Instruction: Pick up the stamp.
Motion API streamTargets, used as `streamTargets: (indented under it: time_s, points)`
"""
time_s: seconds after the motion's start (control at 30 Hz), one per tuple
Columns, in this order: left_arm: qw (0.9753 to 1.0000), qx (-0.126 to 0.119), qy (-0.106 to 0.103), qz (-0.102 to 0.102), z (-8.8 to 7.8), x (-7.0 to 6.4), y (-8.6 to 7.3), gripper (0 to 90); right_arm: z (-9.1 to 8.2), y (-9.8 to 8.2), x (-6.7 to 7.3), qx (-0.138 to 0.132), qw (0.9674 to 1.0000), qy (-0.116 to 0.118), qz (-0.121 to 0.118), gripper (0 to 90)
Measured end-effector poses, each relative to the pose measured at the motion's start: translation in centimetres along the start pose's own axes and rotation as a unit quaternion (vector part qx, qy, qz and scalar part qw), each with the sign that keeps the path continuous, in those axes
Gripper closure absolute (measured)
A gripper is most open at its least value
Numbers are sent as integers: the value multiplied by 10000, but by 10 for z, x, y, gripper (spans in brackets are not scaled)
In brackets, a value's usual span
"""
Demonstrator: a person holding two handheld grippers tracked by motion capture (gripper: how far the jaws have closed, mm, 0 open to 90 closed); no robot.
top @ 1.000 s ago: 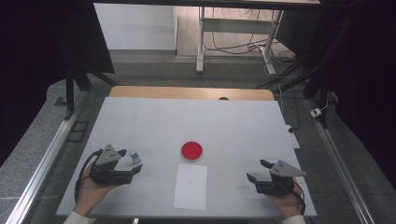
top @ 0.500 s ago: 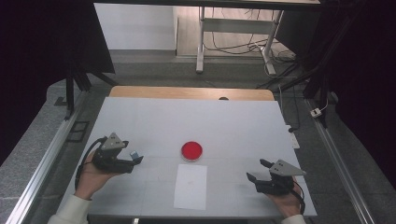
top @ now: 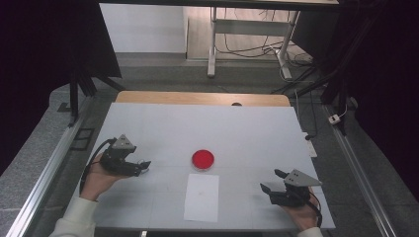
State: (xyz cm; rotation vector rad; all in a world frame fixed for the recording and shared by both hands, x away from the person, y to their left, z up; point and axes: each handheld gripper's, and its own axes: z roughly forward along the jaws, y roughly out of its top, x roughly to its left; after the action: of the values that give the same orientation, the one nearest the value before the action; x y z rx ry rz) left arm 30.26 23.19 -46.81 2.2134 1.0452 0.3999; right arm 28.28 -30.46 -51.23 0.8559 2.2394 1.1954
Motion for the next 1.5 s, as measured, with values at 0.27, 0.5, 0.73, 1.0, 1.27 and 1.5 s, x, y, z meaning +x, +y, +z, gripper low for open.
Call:
streamTargets:
  time_s: [0.27,0.5,0.73,1.0,1.27,1.5]
  points:
    - [9998,171,29,30,11,4,-8,283,-1,-1,0,0,10000,-10,6,235]
    - [9995,250,64,177,15,5,-12,389,-1,-2,-1,15,10000,-5,15,237]
    - [9993,307,31,189,21,5,-16,493,-1,-2,-1,26,10000,-8,12,238]
    - [9991,351,-14,243,24,4,-18,629,0,-3,-1,29,10000,-6,11,239]
    - [9987,415,-56,274,26,4,-19,739,0,-3,-1,41,10000,-17,42,241]
    - [9989,392,-72,258,25,5,-20,755,-1,-2,-1,48,10000,-38,5,244]
